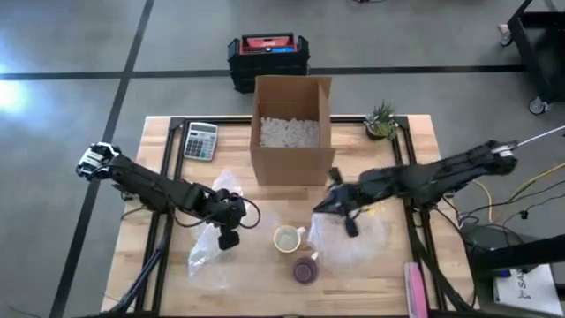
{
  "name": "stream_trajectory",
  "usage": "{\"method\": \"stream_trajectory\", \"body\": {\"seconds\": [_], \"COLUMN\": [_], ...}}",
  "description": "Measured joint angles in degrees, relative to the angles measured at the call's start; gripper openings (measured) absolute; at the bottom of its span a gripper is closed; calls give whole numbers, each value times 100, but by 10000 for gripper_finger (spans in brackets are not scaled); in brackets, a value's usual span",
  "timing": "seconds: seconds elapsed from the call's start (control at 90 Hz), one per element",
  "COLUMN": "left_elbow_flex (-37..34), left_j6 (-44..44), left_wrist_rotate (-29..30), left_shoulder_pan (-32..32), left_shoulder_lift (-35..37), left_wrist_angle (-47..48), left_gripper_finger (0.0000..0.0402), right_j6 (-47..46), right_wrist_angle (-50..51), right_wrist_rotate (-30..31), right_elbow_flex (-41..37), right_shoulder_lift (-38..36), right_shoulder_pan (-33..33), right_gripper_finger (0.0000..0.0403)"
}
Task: Wrap mug
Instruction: Wrap the yellow mug with bubble wrap
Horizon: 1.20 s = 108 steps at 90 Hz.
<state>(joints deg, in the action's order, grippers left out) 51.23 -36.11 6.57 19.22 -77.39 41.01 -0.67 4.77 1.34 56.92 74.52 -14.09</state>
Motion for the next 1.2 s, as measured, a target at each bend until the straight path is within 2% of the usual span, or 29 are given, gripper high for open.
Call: {"method": "stream_trajectory", "body": {"seconds": [0.167, 0.322, 0.633, 0.867, 1.1, 1.2], "left_elbow_flex": [-17, -18, -24, -49, -50, -35], "left_j6": [167, 312, 760, 907, 882, 720], "left_wrist_rotate": [56, 54, 47, 22, 4, 58], "left_shoulder_pan": [-11, -11, -7, 0, 2, -19], "left_shoulder_lift": [-98, -51, 142, 452, 509, 492], "left_wrist_angle": [24, 53, 445, 602, 860, 546], "left_gripper_finger": [1, 1, 1, 3, 3, 4], "right_j6": [-2, -101, -657, -750, -730, -681], "right_wrist_angle": [76, 918, 2300, 2437, 2166, 2385], "right_wrist_rotate": [136, 179, 642, 713, 719, 564], "right_elbow_flex": [1476, 3258, 5630, 6276, 6302, 6231], "right_shoulder_lift": [1745, 3277, 5440, 6203, 6558, 6775], "right_shoulder_pan": [-170, -179, -113, -113, -77, -88], "right_gripper_finger": [0, 0, 0, 0, 0, 0]}}
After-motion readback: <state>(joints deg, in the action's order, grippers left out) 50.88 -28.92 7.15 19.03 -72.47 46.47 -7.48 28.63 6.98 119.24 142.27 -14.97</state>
